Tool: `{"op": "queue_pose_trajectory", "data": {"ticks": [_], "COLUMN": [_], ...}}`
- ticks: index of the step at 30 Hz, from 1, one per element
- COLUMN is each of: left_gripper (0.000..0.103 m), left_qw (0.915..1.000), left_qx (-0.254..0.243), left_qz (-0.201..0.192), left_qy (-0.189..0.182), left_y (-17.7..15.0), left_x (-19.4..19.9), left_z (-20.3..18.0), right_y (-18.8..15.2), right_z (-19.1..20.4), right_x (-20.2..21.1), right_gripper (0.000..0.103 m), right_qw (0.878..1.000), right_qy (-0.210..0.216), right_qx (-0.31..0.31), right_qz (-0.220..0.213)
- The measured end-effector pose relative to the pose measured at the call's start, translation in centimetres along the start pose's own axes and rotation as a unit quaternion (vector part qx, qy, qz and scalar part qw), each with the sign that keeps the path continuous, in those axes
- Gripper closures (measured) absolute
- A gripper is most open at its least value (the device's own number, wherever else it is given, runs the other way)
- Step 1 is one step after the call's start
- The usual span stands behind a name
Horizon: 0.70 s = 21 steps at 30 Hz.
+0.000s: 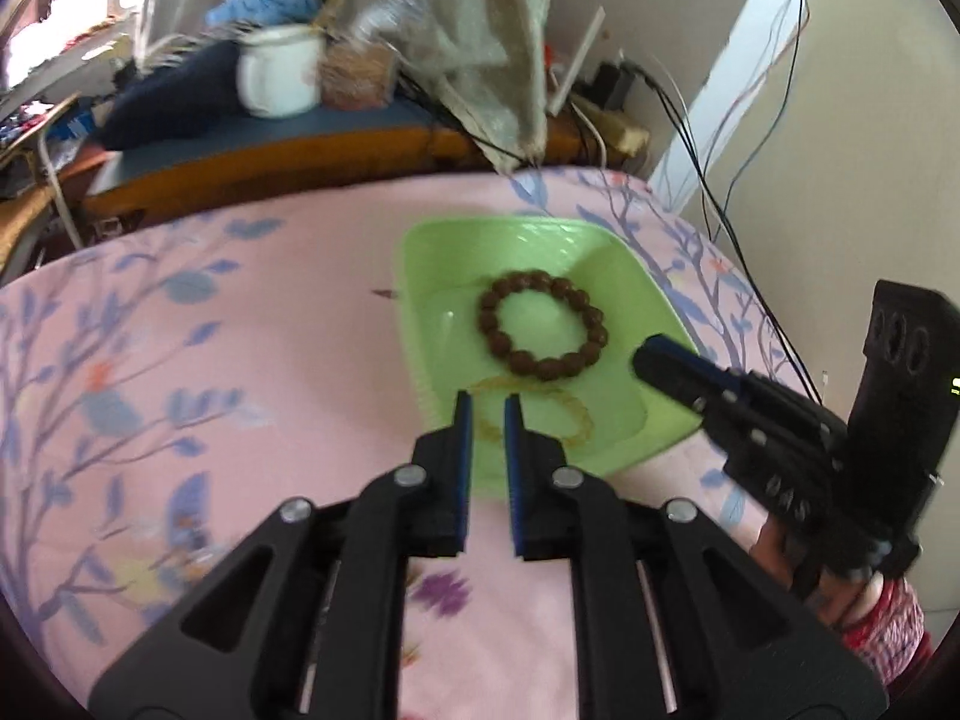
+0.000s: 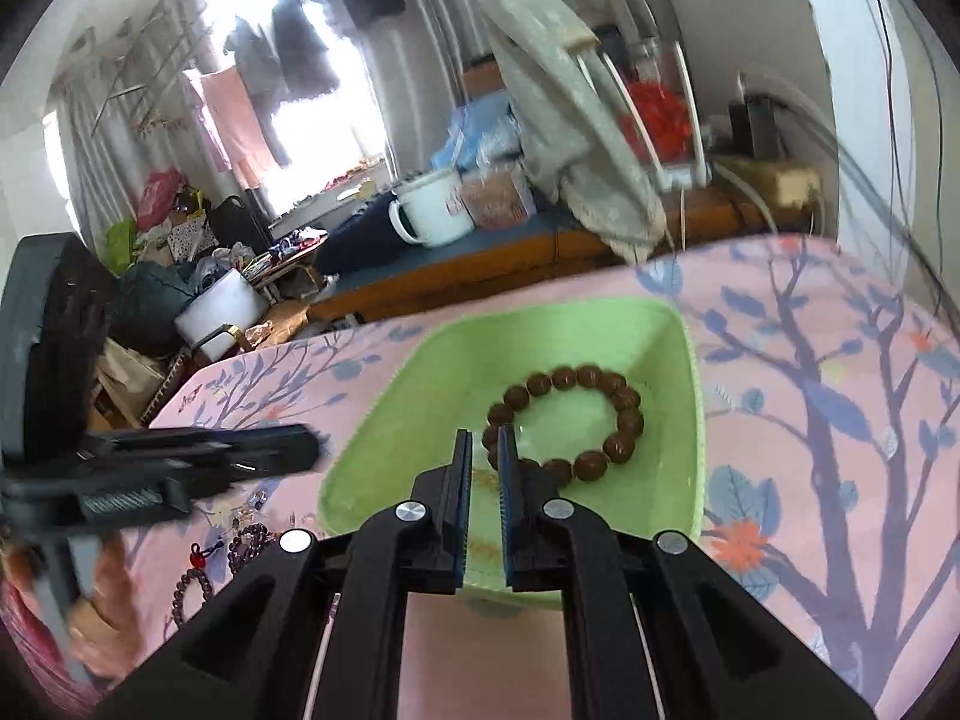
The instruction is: Organize jewelry
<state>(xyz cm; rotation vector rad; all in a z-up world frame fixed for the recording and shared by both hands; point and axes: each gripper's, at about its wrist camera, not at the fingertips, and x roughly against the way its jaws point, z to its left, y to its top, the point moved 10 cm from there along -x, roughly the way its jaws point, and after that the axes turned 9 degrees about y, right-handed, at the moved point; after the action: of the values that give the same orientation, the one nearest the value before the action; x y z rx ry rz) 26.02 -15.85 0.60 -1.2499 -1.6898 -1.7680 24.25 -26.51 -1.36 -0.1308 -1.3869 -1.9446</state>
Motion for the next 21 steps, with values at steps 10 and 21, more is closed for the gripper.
{"op": "queue_pose_trajectory", "data": {"ticks": [10,21], "left_gripper": [0.092,0.077], "left_qw": [0.9949,0.9969], "left_qx": [0.058,0.071], "left_qz": [-0.037,0.014], "left_qy": [0.073,0.031], "left_y": [-5.5,-10.6], "left_x": [6.1,2.3], "left_z": [12.9,12.7], "right_y": [-3.1,-8.5], "right_z": [9.2,10.9], "right_x": [-3.5,-9.6], "right_gripper": [0.103,0.100], "right_qw": [0.990,0.978], "right_qy": [0.080,0.097], "right_qx": [0.077,0.059], "right_qz": [0.082,0.177]}}
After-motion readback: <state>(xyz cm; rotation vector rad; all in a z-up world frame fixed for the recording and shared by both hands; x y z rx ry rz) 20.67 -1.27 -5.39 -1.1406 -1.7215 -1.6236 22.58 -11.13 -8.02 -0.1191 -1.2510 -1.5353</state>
